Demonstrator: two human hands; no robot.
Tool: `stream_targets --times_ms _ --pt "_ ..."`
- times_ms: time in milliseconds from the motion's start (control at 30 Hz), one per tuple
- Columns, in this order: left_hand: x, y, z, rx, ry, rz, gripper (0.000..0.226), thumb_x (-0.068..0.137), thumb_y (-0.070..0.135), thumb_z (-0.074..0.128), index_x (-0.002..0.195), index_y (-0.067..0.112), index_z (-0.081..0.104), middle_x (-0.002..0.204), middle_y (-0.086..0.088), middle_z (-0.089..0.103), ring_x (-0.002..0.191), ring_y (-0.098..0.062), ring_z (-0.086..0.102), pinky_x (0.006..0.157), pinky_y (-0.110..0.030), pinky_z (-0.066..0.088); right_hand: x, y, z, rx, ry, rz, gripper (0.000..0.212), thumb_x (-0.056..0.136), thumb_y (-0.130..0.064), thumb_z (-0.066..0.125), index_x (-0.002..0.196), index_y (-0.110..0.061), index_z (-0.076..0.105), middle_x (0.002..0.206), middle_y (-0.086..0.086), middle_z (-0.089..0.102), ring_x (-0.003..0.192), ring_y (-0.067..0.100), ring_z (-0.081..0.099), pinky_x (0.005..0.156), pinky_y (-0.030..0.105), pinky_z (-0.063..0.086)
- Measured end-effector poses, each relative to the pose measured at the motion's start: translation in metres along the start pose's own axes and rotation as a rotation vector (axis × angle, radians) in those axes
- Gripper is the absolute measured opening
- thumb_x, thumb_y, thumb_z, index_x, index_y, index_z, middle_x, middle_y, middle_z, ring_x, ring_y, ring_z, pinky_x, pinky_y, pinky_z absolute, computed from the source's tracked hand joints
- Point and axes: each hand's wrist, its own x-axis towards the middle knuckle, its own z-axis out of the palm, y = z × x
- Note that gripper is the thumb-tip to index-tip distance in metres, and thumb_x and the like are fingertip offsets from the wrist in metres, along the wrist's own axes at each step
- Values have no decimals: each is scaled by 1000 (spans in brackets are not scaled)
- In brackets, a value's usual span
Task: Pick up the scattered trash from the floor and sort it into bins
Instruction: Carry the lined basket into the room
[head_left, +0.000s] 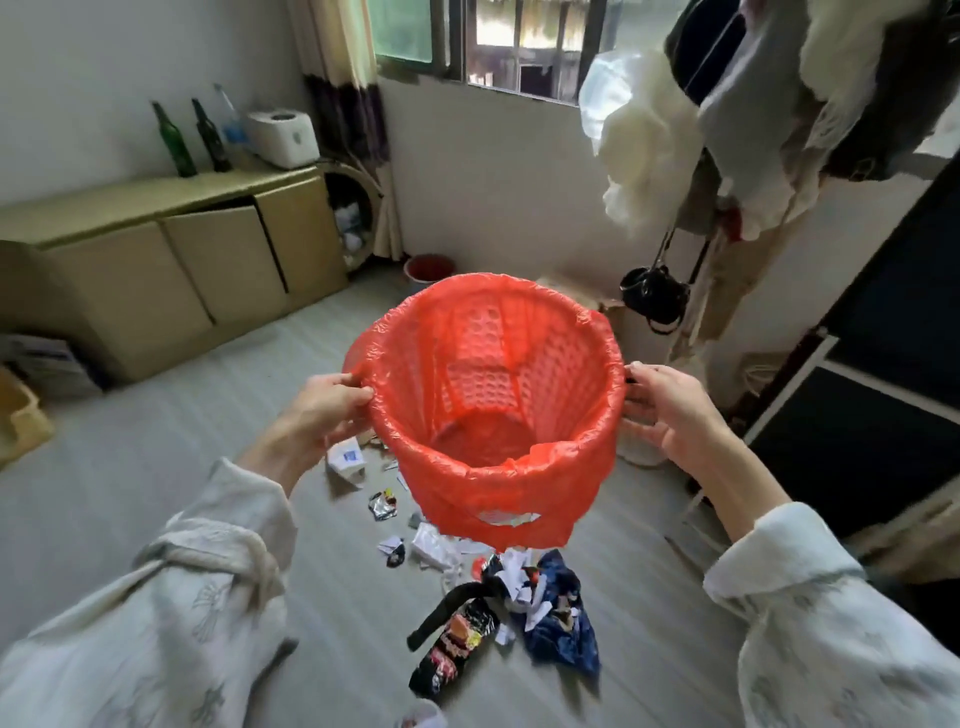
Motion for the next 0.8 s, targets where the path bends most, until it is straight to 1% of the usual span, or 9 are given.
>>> stream_targets --times_ms 133,233,300,400,467,533,667,800 --pt "67 10 -75 -27 108 -23 24 89 -7 46 78 12 57 72 -5 56 45 -3 56 46 -13 50 63 -7 104 -14 -80 40 19 96 -23 47 80 -18 56 74 4 59 63 16 57 59 28 48" --pt "108 22 -129 -53 152 -33 24 89 -6 47 78 13 58 67 -1 59 45 -2 57 47 -13 50 96 -17 174 -28 -140 53 19 96 -22 47 81 -17 58 75 5 59 62 16 57 57 28 49" --pt "139 31 -168 -70 186 -34 24 89 -5 46 78 14 58 66 1 60 52 -4 57 49 -12 49 118 -27 226 -39 -183 51 16 96 -20 47 85 -15 57 73 5 59 59 15 57 55 25 51" --pt "185 39 -215 -75 204 -48 23 90 -4 45 80 14 57 74 -2 57 64 -10 54 55 -15 50 147 -36 288 -69 -208 46 11 94 -19 49 90 -13 58 74 6 62 58 15 59 54 25 51" --pt "208 41 -230 -77 191 -48 23 90 -4 45 81 13 57 75 -3 57 66 -11 53 62 -19 48 159 -38 309 -84 -207 36 11 93 -20 50 89 -14 59 76 6 62 61 17 59 59 27 52" --pt "244 49 -250 -66 174 -42 23 90 -4 44 81 13 57 75 -3 57 66 -12 53 65 -21 46 181 -39 340 -81 -177 35 11 93 -21 50 89 -15 59 78 7 62 64 18 59 66 31 52" --pt "308 68 -274 -34 113 -35 24 91 -5 44 82 12 58 76 -4 57 66 -13 53 64 -22 46 208 -39 380 -50 -98 29 13 93 -22 50 89 -14 60 80 8 62 69 20 60 68 34 53" --pt "366 91 -281 2 54 23 23 91 -6 43 87 11 58 77 -3 58 66 -11 55 58 -19 48 235 -48 405 -26 -29 19 13 93 -18 50 88 -13 61 81 7 63 74 20 60 73 35 53"
